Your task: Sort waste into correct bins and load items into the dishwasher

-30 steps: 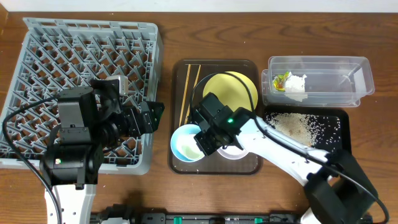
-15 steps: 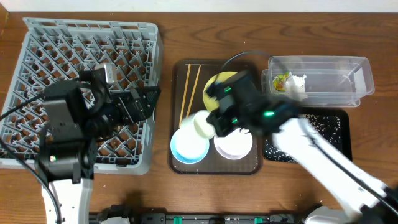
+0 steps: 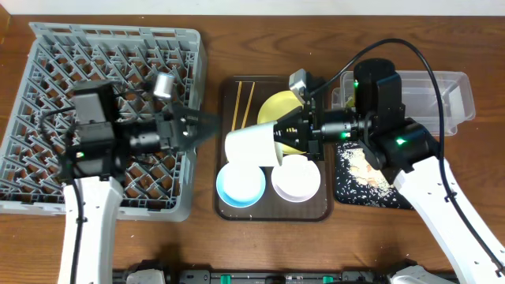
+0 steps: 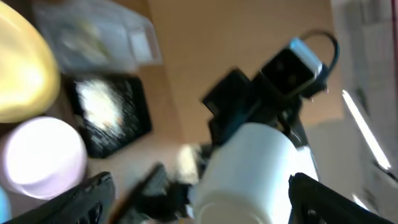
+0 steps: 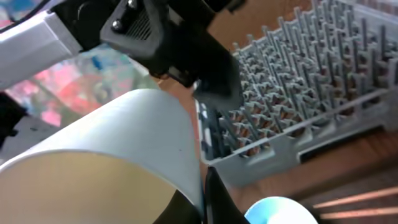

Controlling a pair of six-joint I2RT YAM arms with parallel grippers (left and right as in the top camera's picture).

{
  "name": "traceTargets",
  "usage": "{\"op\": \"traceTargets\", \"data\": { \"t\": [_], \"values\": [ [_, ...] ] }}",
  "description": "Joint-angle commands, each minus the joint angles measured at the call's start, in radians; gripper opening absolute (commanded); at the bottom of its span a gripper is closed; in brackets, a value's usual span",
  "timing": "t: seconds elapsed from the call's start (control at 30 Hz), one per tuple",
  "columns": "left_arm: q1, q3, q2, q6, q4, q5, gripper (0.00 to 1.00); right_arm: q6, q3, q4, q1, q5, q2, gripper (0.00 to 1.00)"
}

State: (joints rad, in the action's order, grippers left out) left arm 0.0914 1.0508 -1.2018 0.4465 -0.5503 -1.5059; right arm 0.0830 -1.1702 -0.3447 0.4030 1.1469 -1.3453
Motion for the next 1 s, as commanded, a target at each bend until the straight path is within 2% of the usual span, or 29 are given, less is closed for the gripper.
{"op": "traceTargets", "data": {
  "t": [0.0,0.13,0.4,0.97],
  "values": [
    [-0.065,0.016,0.025,0.054,0.000,-0.067,0.88,-0.002,-0.016,0.006,0.010,0.005,0.002,0.01],
    [-0.122,0.016,0.059,0.078,0.021,-0.067,0.82,-0.002,-0.016,0.025,0.010,-0.022,-0.009,0.01],
    [-0.150,0.016,0.126,0.154,0.044,-0.067,0.81,0.031,-0.016,0.082,0.010,-0.029,-0.045,0.01],
    [-0.150,0.016,0.143,0.145,0.052,-0.045,0.78,0.081,-0.016,0.154,0.043,-0.059,-0.055,0.01]
  ]
}}
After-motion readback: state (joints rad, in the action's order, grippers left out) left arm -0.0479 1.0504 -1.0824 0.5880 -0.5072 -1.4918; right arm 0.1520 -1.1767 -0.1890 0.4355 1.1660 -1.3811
